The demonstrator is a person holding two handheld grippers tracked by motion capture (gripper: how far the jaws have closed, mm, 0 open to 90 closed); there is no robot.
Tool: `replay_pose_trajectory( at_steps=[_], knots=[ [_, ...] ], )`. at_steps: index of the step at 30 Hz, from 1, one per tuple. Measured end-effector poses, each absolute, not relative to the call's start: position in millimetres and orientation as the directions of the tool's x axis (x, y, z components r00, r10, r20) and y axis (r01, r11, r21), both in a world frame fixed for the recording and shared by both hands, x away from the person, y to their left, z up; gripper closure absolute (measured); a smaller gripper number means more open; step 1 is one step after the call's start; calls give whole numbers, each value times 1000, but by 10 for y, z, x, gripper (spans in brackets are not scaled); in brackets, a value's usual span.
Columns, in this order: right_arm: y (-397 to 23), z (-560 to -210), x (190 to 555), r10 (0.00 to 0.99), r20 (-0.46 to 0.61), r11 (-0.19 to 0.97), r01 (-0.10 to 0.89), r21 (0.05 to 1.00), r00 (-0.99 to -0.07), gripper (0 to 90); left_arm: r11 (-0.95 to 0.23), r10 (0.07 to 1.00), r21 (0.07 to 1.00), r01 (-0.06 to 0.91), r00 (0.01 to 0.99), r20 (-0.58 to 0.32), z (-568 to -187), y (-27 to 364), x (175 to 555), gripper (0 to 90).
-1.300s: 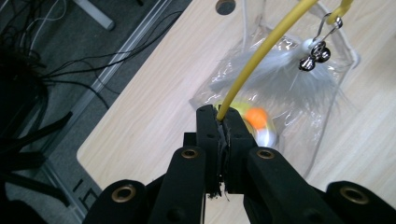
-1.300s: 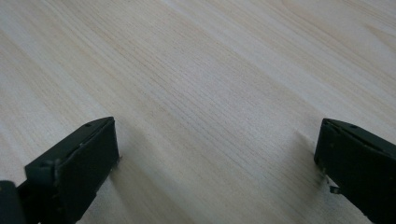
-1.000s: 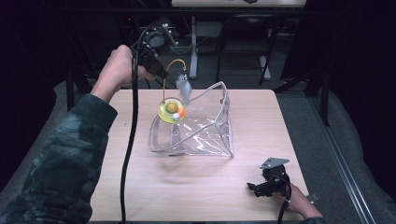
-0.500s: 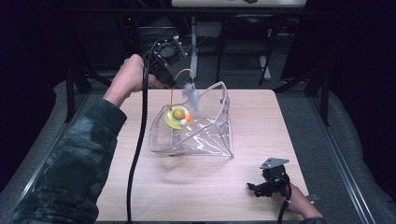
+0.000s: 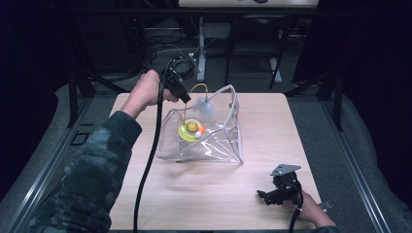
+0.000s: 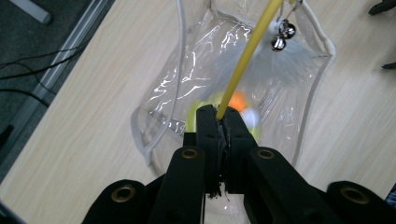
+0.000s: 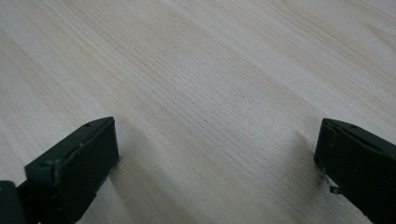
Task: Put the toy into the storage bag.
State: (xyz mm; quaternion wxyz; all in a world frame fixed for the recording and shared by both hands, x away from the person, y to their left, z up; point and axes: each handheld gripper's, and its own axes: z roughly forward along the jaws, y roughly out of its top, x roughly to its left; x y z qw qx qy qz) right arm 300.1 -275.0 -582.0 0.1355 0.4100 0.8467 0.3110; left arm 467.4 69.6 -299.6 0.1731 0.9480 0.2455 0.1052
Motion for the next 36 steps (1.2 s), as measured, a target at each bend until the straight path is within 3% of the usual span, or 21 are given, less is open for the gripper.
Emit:
replay_pose_trajectory(
  at_steps=[36],
  knots=[
    [-2764,-5811,3004,769,6,498,604,623,-640,0,-795,538,336,506,843,3,-3729,621,4793,881]
  ],
)
